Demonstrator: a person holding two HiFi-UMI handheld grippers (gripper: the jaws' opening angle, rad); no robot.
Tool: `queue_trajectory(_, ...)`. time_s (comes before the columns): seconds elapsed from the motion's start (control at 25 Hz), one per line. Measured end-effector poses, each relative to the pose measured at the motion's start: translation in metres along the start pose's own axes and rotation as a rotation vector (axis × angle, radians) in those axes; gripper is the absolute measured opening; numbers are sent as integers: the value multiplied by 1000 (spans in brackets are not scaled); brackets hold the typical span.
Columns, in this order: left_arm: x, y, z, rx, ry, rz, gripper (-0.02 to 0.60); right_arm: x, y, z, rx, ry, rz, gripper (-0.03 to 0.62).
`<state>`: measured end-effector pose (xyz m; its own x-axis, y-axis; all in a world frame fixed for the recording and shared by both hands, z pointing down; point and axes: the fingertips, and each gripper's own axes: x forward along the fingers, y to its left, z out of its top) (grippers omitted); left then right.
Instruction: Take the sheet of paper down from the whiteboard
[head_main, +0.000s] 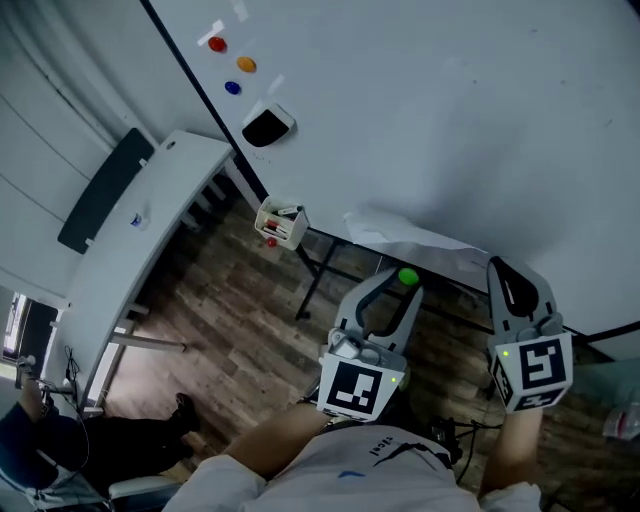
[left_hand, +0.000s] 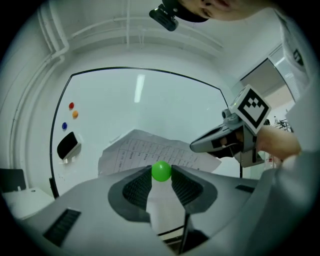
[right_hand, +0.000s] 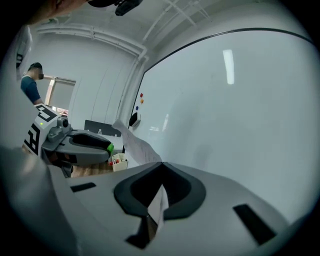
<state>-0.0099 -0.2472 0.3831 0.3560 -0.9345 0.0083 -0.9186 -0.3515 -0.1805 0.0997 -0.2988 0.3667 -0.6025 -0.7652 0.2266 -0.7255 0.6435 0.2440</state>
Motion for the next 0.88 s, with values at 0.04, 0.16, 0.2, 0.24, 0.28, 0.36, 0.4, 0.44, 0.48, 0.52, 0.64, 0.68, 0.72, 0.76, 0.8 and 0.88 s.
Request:
queue_trajectory(0.04,-11,0,-3,-10,0,-2,132,-5,8,-6,4,19,-11,14)
queue_trajectory(0.16,-43,-4,-10,-36,1,-15,133,-24,32,-14,2,64,-38,14)
queue_trajectory(0.2,-53,-6,-11,-44,-3,-20,132,-31,39,-15,8,70,-46,14)
queue_trajectory(0.24,-62,-8,-12,-54,-7,-24,133,-37,46,-15,17,75,-52,14)
queue_trajectory(0.28,-71,-10,-13,-68,-9,-28,132,-43,54,-16,27,79,-56,14)
queue_trajectory(0.36,-85,-14,-16,-98,-4,-34,132,-53,65,-17,44,89,-61,14)
queue_trajectory(0.4,-90,-15,-17,-103,-2,-38,132,-57,70,-18,54,95,-62,14)
queue_trajectory(0.44,-96,-16,-16,-106,-1,-41,132,-61,74,-18,65,99,-62,14)
queue_trajectory(0.48,-102,-16,-16,-108,0,-43,132,-65,79,-19,77,102,-60,14)
queue_trajectory(0.52,-110,-17,-16,-111,1,-44,132,-69,84,-19,89,105,-58,12)
queue_trajectory(0.64,-128,-18,-15,-122,2,-52,132,-80,100,-18,105,106,-60,12)
queue_trajectory(0.68,-131,-19,-14,-126,2,-56,132,-83,104,-17,107,106,-61,12)
queue_trajectory(0.72,-135,-19,-14,-130,3,-60,132,-85,108,-16,111,106,-60,12)
queue_trajectory(0.76,-138,-18,-14,-133,5,-62,132,-86,112,-16,115,106,-57,12)
queue_trajectory(0.8,-141,-16,-14,-133,7,-62,132,-86,116,-15,118,105,-53,12)
queue_trajectory(0.88,-145,-11,-12,-133,5,-58,132,-83,122,-11,120,100,-44,12)
